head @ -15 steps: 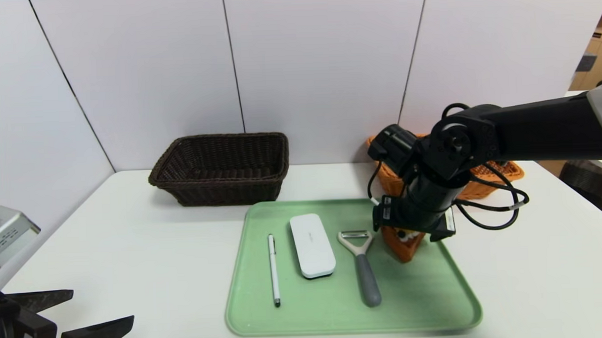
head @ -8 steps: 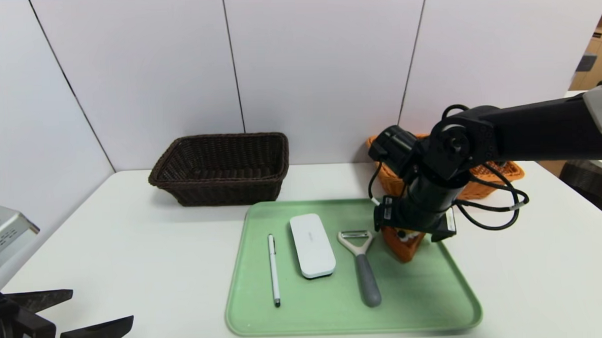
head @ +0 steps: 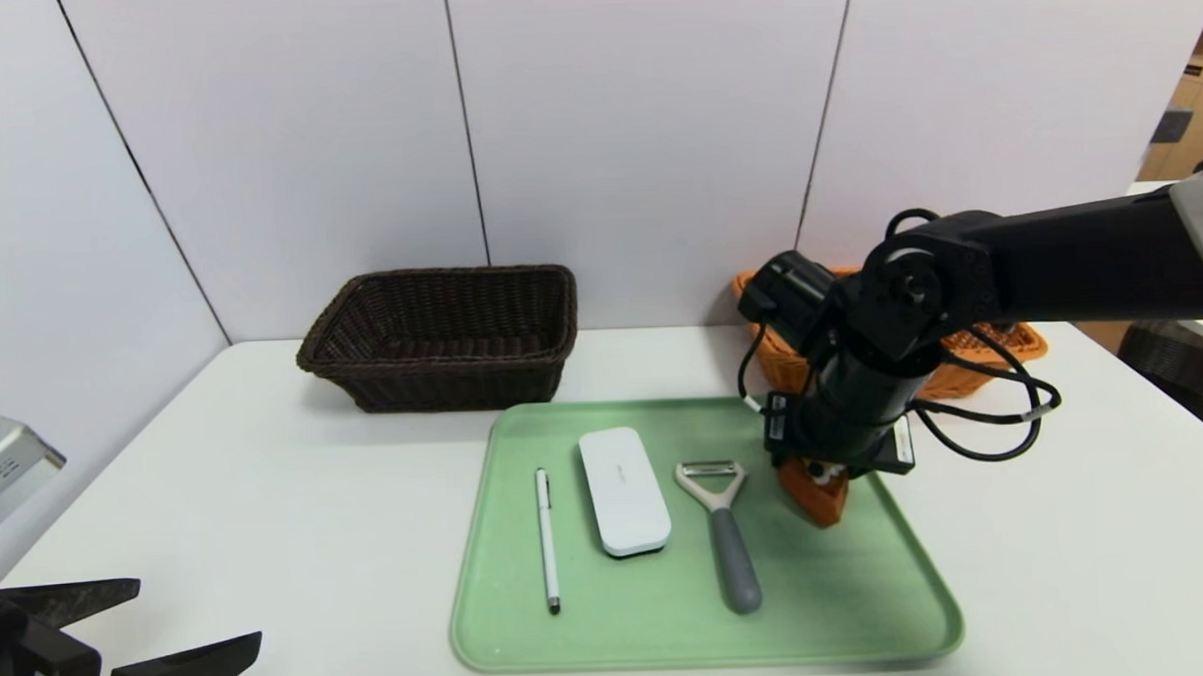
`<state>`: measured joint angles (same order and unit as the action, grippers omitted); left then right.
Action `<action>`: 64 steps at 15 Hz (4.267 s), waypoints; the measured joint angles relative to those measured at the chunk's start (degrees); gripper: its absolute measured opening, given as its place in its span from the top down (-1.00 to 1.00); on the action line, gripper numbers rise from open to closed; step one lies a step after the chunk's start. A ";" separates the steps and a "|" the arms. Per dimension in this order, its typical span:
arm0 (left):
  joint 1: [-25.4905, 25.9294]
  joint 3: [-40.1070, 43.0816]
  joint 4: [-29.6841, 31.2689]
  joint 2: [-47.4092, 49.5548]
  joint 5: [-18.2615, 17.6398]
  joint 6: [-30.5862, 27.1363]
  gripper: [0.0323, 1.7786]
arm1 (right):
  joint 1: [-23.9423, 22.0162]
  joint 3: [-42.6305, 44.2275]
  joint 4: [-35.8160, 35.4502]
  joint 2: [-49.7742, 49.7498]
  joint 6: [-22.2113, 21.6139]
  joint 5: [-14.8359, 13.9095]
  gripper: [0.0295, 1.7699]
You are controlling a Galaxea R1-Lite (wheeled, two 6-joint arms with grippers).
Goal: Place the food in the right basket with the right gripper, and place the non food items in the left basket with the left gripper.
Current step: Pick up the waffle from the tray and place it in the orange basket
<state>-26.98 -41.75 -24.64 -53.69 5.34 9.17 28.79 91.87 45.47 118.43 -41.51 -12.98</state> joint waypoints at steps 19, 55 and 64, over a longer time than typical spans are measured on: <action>0.00 0.00 -0.05 0.50 0.13 -0.79 -0.90 | 2.16 0.49 0.26 -8.90 2.34 -0.16 0.05; 0.02 0.79 0.44 -0.39 0.24 -1.84 -0.90 | -22.54 19.76 -14.47 3.54 30.65 -2.58 0.05; 0.02 0.69 0.52 -1.93 0.24 -1.78 -0.90 | -23.09 19.48 -14.32 7.84 30.35 -2.72 0.05</action>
<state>-26.95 -41.06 -24.11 -55.61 5.58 7.39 5.71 111.35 31.15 126.27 -11.15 -15.70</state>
